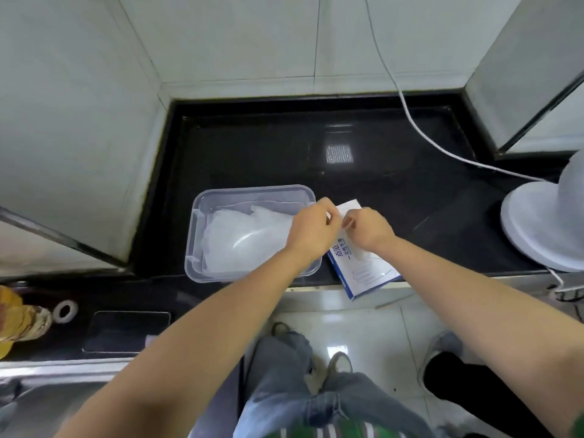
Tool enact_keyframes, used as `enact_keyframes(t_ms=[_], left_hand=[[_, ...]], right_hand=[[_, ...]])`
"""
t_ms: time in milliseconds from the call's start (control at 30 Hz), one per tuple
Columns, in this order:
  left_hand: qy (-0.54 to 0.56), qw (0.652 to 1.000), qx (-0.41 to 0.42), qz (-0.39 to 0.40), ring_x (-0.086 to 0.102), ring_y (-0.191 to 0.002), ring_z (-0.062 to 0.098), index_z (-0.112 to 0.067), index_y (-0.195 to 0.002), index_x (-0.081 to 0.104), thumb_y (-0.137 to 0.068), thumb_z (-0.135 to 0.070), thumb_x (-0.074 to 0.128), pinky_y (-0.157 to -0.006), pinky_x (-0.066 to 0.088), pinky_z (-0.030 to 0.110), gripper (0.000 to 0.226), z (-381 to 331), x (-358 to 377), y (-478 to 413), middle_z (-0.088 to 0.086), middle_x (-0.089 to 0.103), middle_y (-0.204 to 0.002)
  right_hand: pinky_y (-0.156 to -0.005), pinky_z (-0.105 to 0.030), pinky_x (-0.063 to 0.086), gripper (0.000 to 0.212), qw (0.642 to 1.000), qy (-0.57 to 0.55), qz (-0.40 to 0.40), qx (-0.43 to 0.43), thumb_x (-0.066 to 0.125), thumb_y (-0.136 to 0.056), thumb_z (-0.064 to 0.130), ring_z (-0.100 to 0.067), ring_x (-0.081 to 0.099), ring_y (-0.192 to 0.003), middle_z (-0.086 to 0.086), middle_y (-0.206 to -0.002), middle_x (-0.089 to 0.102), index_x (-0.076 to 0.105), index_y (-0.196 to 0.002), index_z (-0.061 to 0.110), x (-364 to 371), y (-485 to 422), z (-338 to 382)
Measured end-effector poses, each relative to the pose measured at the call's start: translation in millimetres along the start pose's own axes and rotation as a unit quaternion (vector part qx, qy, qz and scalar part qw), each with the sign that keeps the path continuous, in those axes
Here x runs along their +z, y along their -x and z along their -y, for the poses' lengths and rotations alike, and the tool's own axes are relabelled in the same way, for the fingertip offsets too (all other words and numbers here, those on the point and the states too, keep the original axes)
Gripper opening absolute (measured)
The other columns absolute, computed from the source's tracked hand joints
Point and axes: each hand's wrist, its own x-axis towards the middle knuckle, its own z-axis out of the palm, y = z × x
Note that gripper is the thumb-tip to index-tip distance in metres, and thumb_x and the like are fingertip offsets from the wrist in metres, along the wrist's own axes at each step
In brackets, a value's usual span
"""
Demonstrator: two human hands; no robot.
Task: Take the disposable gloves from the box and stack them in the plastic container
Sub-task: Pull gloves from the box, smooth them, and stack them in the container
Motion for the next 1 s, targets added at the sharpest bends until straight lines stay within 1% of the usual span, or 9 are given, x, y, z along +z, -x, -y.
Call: enact_keyframes(t_ms=[100,233,333,433,600,667,800,900,1000], left_hand=[[-0.017,0.997,-0.013,0.079,0.06,-0.095,0.031,-0.011,-0.115,0.053,-0.1,-0.017,0.042,-0.075,0.049,0.036,0.02,-8,22,3,0.01,0.066,-0.098],[-0.069,0.989,-0.048,0.123,0.055,-0.115,0.035,-0.002,-0.128,0.044,-0.1,-0.011,0.036,-0.086,0.043,0.039,0.031,-16,47,-1,0.018,0.055,-0.129],[-0.079,0.981,-0.078,0.16,0.052,-0.12,0.036,-0.005,-0.137,0.039,-0.099,-0.011,0.039,-0.092,0.043,0.039,0.038,-17,59,0,0.017,0.046,-0.135],[-0.072,0.977,-0.096,0.176,0.051,-0.119,0.036,-0.012,-0.141,0.036,-0.099,-0.014,0.038,-0.093,0.043,0.038,0.042,-6,68,5,0.017,0.04,-0.137],[-0.038,0.979,-0.116,0.164,0.052,-0.105,0.033,-0.014,-0.145,0.028,-0.101,-0.017,0.04,-0.083,0.042,0.033,0.046,7,79,10,0.015,0.032,-0.138],[-0.02,0.981,-0.114,0.157,0.053,-0.103,0.032,-0.018,-0.149,0.023,-0.098,-0.021,0.049,-0.08,0.041,0.029,0.057,8,80,10,0.013,0.03,-0.138],[-0.077,0.983,-0.096,0.138,0.058,-0.11,0.033,-0.014,-0.146,0.024,-0.088,-0.019,0.069,-0.089,0.048,0.035,0.074,12,84,7,0.014,0.029,-0.139],[-0.091,0.984,-0.099,0.121,0.057,-0.114,0.029,-0.014,-0.155,0.001,-0.089,-0.013,0.07,-0.088,0.048,0.031,0.096,12,86,6,0.014,0.022,-0.148],[-0.093,0.984,-0.095,0.118,0.058,-0.11,0.027,-0.014,-0.154,-0.01,-0.09,-0.014,0.068,-0.081,0.047,0.029,0.101,10,86,3,0.013,0.018,-0.151]], right_hand=[[-0.076,-0.038,0.048,0.031,0.999,0.047,0.006,-0.008,0.049,-0.096,0.015,-0.03,0.055,-0.106,-0.012,-0.122,0.046,0.06,-0.125,0.017,15,9,-11],[-0.077,-0.036,0.049,0.024,0.997,0.063,-0.028,-0.032,0.051,-0.094,0.012,-0.032,0.061,-0.102,-0.012,-0.12,0.053,0.064,-0.114,0.011,21,14,-14],[-0.074,-0.036,0.051,0.022,0.995,0.077,-0.05,-0.026,0.054,-0.095,0.015,-0.029,0.063,-0.091,-0.008,-0.117,0.053,0.063,-0.115,0.011,27,15,-21],[-0.065,-0.031,0.046,0.026,0.997,0.046,-0.061,-0.006,0.051,-0.098,0.026,-0.022,0.058,-0.075,0.001,-0.1,0.054,0.057,-0.118,0.012,35,17,-27],[-0.066,-0.03,0.046,0.018,0.996,0.063,-0.052,0.016,0.056,-0.091,0.017,-0.022,0.053,-0.075,-0.005,-0.108,0.057,0.074,-0.092,0.014,26,18,-24],[-0.068,-0.033,0.051,0.019,0.999,0.012,-0.043,-0.01,0.058,-0.088,0.018,-0.026,0.058,-0.076,-0.006,-0.101,0.059,0.073,-0.08,0.01,23,15,-24],[-0.077,-0.04,0.052,0.017,0.991,-0.119,-0.018,-0.066,0.057,-0.087,0.016,-0.026,0.058,-0.083,-0.005,-0.086,0.061,0.066,-0.079,0.005,17,18,-30],[-0.068,-0.037,0.046,0.013,0.969,-0.241,-0.027,-0.056,0.053,-0.09,0.012,-0.016,0.046,-0.066,-0.002,-0.073,0.055,0.056,-0.082,0.002,12,27,-35],[-0.071,-0.033,0.045,0.007,0.951,-0.304,-0.046,-0.029,0.053,-0.093,0.013,-0.013,0.046,-0.069,-0.001,-0.08,0.056,0.054,-0.089,0.007,12,32,-34]])
